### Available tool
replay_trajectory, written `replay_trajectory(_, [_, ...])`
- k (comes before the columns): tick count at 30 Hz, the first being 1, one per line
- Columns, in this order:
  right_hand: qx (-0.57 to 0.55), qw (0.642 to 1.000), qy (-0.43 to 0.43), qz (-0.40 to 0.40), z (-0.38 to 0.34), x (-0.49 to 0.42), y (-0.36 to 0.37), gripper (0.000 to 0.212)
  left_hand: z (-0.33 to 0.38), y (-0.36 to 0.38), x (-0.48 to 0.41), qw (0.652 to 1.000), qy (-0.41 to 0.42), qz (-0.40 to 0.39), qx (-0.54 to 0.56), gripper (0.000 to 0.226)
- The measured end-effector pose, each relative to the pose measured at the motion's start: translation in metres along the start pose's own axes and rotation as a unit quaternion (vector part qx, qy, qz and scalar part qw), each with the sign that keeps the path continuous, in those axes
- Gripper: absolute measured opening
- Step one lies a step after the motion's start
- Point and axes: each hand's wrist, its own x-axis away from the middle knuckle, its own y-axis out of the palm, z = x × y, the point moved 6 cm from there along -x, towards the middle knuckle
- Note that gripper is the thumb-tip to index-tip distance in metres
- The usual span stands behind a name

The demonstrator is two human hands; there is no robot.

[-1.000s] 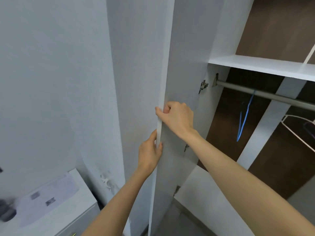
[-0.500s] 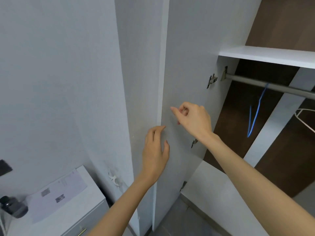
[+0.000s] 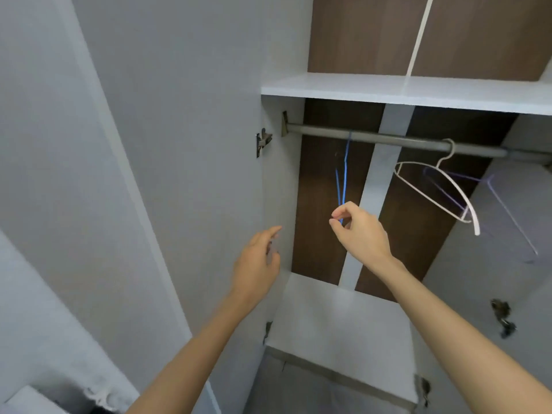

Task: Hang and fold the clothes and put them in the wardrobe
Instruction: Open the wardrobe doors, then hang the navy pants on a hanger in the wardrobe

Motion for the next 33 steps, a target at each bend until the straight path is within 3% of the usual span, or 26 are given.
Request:
replay_trajectory(7, [-0.004,0.997,0.072,0.021,0.092,-0.09,-0.001,0.023,0.019,0.08,-0.113,0.999,0.019,-0.038,0.008,0.047])
replay_trajectory(14, [-0.096,0.989,0.111,-0.026,0.138,-0.205,0.036,0.042,0.022,0.124,-0.219,0.999,0.022,-0.03,-0.002,0.046])
replay_trajectory(21, [-0.285,0.918,0.232,-0.147,0.161,-0.285,0.094,0.058,0.004,0.146,-0.288,0.999,0.034,-0.016,-0.034,0.049])
replay_trajectory(24, [-0.343,0.892,0.263,-0.134,0.168,-0.295,0.1,0.056,-0.002,0.154,-0.303,0.998,0.035,-0.02,-0.039,0.05])
replay_trajectory(30, [-0.214,0.966,0.146,-0.024,0.178,-0.298,0.062,0.031,0.005,0.166,-0.316,0.997,0.044,-0.047,-0.032,0.047])
replay_trajectory(33, [-0.168,0.98,0.105,0.014,0.175,-0.294,0.033,0.03,0.015,0.17,-0.318,0.996,0.053,-0.067,-0.017,0.047])
